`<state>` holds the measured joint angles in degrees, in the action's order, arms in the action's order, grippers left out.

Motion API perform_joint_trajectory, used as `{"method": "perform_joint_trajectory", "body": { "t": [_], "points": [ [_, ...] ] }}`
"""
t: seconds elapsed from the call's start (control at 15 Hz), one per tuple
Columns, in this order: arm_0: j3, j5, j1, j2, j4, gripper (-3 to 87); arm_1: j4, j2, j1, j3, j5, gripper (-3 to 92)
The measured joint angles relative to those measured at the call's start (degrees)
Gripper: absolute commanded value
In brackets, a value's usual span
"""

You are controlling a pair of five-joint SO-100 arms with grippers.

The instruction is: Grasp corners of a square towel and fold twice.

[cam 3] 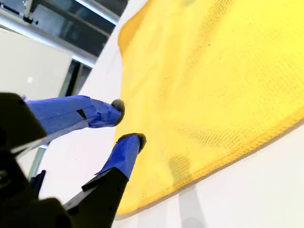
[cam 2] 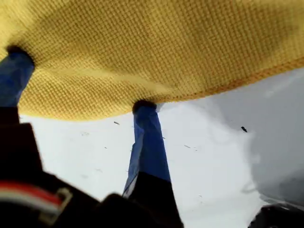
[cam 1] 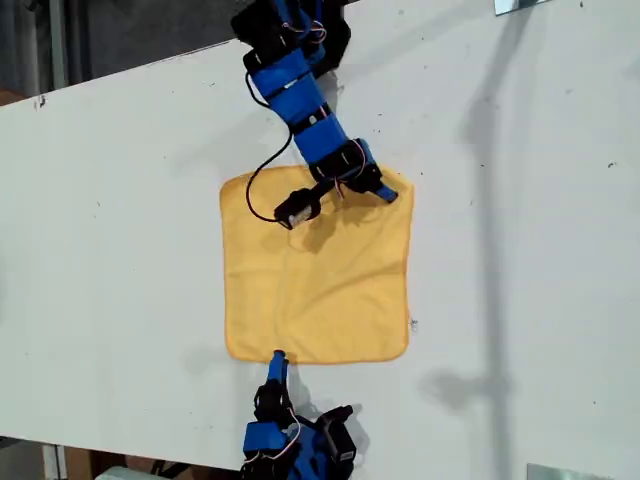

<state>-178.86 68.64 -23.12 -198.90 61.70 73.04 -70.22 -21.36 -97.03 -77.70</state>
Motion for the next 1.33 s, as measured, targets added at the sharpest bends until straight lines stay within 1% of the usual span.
{"method": "perform_joint_trajectory", "body": {
  "t": [0.07, 0.2, 0.33, 0.4, 0.47, 0.6, 0.67, 0.73, 0.87, 0.93, 1.07, 1.2, 1.27, 1.33],
  "points": [
    [0.00, 0.00, 0.00, 0.00, 0.00, 9.2, 0.97, 2.11, -0.88, 3.16, -0.09, -0.1],
    [0.00, 0.53, 0.18, 0.00, 0.00, 6.9, 1.93, 4.04, -2.20, 6.94, -1.67, -0.1],
    [1.32, 2.20, 1.58, 1.76, 0.00, 5.0, 2.90, 4.04, -2.72, 6.94, -2.37, -0.1],
    [3.60, 3.96, 3.25, 7.12, 0.00, 3.7, 3.08, 4.13, -2.64, 6.86, -2.11, -0.1],
    [9.14, 6.24, 6.15, 16.52, 0.18, 3.1, 3.08, 4.22, -2.55, 6.86, -2.11, -0.1],
    [29.18, 9.84, 13.45, 45.18, 0.88, 3.5, 3.08, 4.57, -2.11, 6.94, -2.11, -0.1],
    [41.13, 11.07, 17.23, 62.14, 0.88, 5.0, 3.08, 4.66, -2.11, 6.94, -2.02, -0.1],
    [52.91, 12.92, 20.92, 78.05, 0.79, 9.0, 3.08, 4.66, -2.11, 6.94, -2.02, -0.1],
    [70.93, 18.63, 28.74, 105.12, 1.67, 12.6, 2.99, 4.66, -2.02, 6.94, -2.02, -0.1],
    [75.94, 22.68, 32.17, 113.20, 2.72, 13.4, 2.99, 4.66, -2.11, 6.94, -2.02, -0.1],
    [78.31, 31.82, 38.50, 116.54, 5.89, 15.7, 2.81, 4.66, -2.20, 6.86, -2.02, -0.1],
    [79.28, 41.84, 43.33, 116.54, 11.16, 16.7, 2.64, 4.92, -2.20, 6.86, -2.02, -0.1],
    [79.37, 45.97, 45.70, 116.54, 12.83, 16.9, 2.64, 4.92, -2.20, 6.86, -2.02, -0.1],
    [79.45, 48.87, 48.25, 117.25, 13.27, 17.2, 2.64, 4.92, -2.20, 6.86, -2.02, -0.1]
  ]
}}
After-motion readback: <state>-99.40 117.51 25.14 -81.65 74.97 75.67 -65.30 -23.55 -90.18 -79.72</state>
